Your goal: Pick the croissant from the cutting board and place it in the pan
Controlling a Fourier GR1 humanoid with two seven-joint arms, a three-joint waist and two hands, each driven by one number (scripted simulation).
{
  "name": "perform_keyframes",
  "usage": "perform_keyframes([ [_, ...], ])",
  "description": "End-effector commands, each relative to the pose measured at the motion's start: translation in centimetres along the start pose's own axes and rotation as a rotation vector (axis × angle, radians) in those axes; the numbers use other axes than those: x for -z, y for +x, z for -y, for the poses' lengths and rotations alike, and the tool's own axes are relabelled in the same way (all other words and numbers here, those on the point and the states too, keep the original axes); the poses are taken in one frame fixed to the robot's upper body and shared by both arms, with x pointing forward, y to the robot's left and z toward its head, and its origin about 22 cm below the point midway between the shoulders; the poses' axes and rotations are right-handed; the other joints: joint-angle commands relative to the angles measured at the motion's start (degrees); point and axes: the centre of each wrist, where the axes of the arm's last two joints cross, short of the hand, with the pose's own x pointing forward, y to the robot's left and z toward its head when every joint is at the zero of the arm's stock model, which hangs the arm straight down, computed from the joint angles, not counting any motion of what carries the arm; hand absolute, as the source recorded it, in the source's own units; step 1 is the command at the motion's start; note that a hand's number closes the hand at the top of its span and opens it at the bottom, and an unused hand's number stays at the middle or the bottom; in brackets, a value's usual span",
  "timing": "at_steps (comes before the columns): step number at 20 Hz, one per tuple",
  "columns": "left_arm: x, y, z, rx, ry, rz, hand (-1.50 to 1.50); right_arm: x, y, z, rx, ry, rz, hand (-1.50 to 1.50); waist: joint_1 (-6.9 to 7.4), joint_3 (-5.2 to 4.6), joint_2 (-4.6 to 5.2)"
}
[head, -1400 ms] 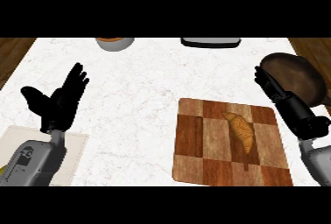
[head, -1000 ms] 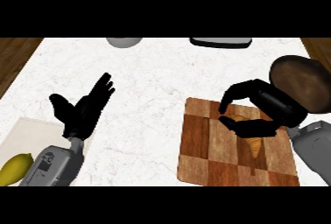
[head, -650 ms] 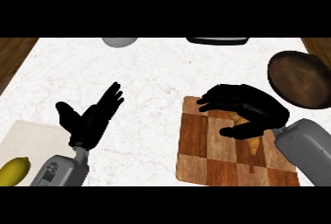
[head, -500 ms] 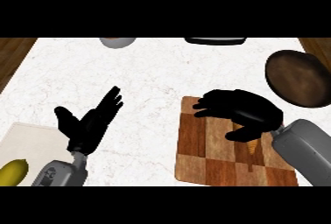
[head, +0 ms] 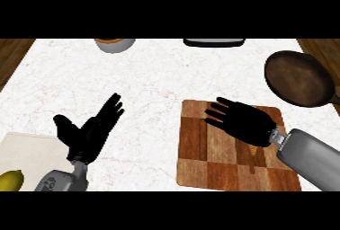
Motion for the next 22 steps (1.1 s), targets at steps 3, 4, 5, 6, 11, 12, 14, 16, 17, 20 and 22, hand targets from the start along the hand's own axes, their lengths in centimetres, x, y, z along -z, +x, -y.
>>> perform_keyframes([
  [3, -0.7, 0.6, -0.2, -0.013, 0.009, 0.010, 0.00, 1.6, 5.9, -0.2, -0.268, 0.286, -0.159, -1.50, -0.81, 0.07, -0.24],
  [4, -1.1, -1.2, 0.3, -0.009, -0.006, -0.004, 0.00, 2.3, 5.7, -0.2, -0.291, 0.353, -0.201, -1.50, -0.32, 0.06, 0.25],
  [5, -0.7, -0.5, 0.3, -0.003, 0.002, 0.014, 0.00, 2.4, 7.6, -0.4, -0.312, 0.381, -0.195, -1.50, -0.76, 0.12, 0.30],
  [6, -1.0, 0.5, -0.1, 0.004, 0.015, -0.004, 0.00, 2.5, 9.4, -0.8, -0.337, 0.387, -0.215, -1.50, -0.65, 0.21, 0.26],
  [11, -0.8, 0.0, -0.4, 0.018, 0.001, 0.003, 0.00, 4.2, 14.9, -1.5, -0.341, 0.451, -0.299, -1.50, -0.30, 0.27, 0.92],
  [12, -0.3, 0.3, -0.9, 0.000, 0.005, 0.043, 0.00, 4.5, 12.1, -2.5, -0.301, 0.482, -0.308, -1.50, -0.02, 0.29, 1.07],
  [14, -2.0, -0.5, -1.0, 0.008, 0.000, 0.014, 0.00, 4.0, 13.7, -2.5, -0.277, 0.475, -0.303, -1.50, 0.09, 0.30, 0.99],
  [16, -0.3, 2.2, -0.4, 0.004, -0.012, 0.022, 0.00, 2.6, 13.4, -3.4, -0.303, 0.441, -0.329, -1.50, -0.13, 0.31, 1.00],
  [17, -1.4, -0.4, -1.0, 0.004, -0.014, 0.012, 0.00, 3.9, 14.4, -3.4, -0.314, 0.451, -0.333, -1.50, 0.05, 0.30, 1.04],
  [20, -1.0, 0.1, -0.4, 0.006, -0.008, 0.001, 0.00, 2.3, 15.2, -3.5, -0.358, 0.424, -0.346, -1.50, -0.13, 0.30, 1.00],
  [22, 0.0, 0.3, 0.6, 0.002, -0.025, 0.005, 0.00, 3.1, 13.7, -5.3, -0.395, 0.437, -0.362, -1.50, 0.01, 0.31, 1.07],
])
